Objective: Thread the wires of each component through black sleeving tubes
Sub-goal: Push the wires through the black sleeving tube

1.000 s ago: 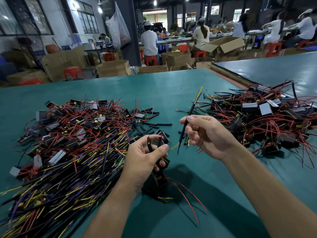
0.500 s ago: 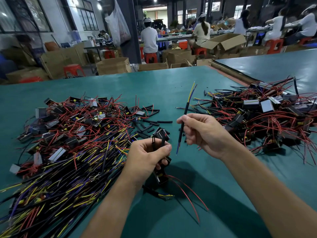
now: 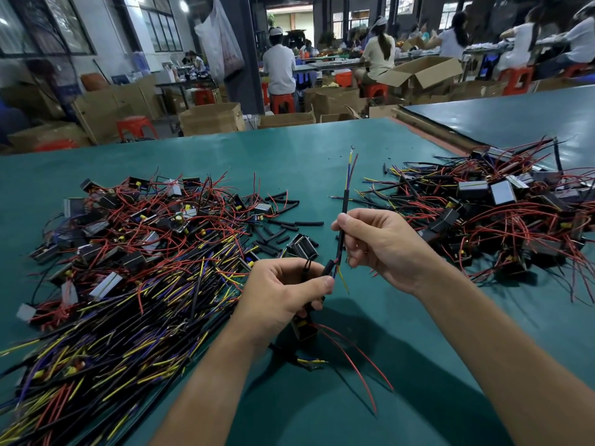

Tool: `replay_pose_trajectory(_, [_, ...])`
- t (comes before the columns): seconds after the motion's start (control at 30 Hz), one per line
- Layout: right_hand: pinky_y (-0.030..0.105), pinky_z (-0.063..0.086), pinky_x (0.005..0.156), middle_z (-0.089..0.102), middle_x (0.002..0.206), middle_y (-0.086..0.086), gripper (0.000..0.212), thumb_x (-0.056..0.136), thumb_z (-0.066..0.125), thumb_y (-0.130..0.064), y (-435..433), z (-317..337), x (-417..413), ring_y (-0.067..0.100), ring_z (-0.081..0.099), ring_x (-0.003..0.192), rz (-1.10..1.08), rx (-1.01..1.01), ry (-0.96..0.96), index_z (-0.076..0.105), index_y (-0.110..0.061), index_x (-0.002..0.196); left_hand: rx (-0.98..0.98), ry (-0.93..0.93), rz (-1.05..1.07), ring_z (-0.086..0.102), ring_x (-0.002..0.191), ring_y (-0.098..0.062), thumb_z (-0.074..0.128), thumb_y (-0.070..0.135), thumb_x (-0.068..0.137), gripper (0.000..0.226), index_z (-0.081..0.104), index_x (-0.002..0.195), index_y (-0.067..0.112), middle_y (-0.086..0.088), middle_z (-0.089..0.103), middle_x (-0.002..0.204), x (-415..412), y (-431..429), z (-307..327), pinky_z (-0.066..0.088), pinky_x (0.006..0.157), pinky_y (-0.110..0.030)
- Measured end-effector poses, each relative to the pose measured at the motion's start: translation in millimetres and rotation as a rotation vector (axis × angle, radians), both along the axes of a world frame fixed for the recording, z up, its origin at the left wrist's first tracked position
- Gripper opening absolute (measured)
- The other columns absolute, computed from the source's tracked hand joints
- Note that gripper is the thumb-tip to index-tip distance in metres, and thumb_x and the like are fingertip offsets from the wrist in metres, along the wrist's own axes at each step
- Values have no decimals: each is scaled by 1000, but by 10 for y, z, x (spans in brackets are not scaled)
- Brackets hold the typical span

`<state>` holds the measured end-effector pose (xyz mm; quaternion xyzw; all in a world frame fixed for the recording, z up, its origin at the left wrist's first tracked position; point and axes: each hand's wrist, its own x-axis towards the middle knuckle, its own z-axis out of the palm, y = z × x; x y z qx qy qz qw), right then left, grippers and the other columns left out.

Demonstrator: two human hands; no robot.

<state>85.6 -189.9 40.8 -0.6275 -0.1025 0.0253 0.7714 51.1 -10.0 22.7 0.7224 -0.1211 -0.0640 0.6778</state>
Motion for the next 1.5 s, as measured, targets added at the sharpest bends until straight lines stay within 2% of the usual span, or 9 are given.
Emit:
replay_pose_trajectory(0.17, [22,48,45,52,57,0,21,92,61,-19,2,-2,2,9,45,45,-9,-5,9,74,-13,76,-5,-12,4,55,52,-15,78,6,75,7,74,75,12,-7,64,59,20,1,-18,40,46,-20])
replay_pose_trajectory(0.4, [24,51,49,53,61,-2,21,94,60,-16,5,-25,21,12,52,48,-84,-50,-11,73,-12,79,-68,16,-24,57,52,-13,74,2,78,11,76,78,13,-6,71,69,24,13,-2,42,46,-18])
replay_pose_trajectory(0.53, [25,53,52,54,64,0,17,94,60,-15,16,-41,32,13,55,49,-107,-48,-22,72,-9,83,-46,-1,-6,58,50,-12,78,4,74,20,76,74,24,-1,66,63,28,-6,-6,40,44,-19])
replay_pose_trajectory(0.67, [25,55,55,63,65,0,9,92,62,-12,1,-58,25,14,58,52,-11,-61,-11,68,-6,88,-55,-13,20,56,49,-12,78,0,74,16,75,74,15,-2,64,60,45,1,-23,41,45,-19])
replay_pose_trajectory(0.87, [29,56,61,63,76,19,5,88,65,-3,-69,-39,-33,21,62,62,203,-221,1,65,-6,84,-85,26,86,56,46,-12,74,-2,77,15,71,77,13,-2,65,60,79,24,-34,42,43,-18])
replay_pose_trajectory(1.0, [31,59,67,67,75,13,9,88,64,1,-104,0,-54,18,62,61,223,-291,-21,62,-7,86,-68,27,110,54,46,-10,72,1,81,11,68,81,11,-1,63,61,84,38,-36,43,44,-18])
replay_pose_trajectory(1.13, [27,56,63,65,70,9,14,86,64,6,-65,-4,-72,19,58,61,200,-370,-37,61,-7,85,-38,18,103,50,48,-8,67,-1,86,10,63,86,9,1,60,62,79,19,-60,43,48,-19])
replay_pose_trajectory(1.37, [28,56,58,57,64,8,23,85,56,15,-77,22,-20,16,55,56,-9,-249,-53,60,-7,82,-47,-45,136,57,60,-15,68,8,86,13,62,97,11,-9,64,76,47,-12,-13,43,47,-22])
replay_pose_trajectory(1.5, [27,54,55,54,63,7,25,84,56,15,-117,39,13,15,54,56,-82,-105,-58,60,-9,81,33,-193,139,62,75,-8,61,5,90,17,63,102,17,-5,71,91,39,0,37,47,63,-17])
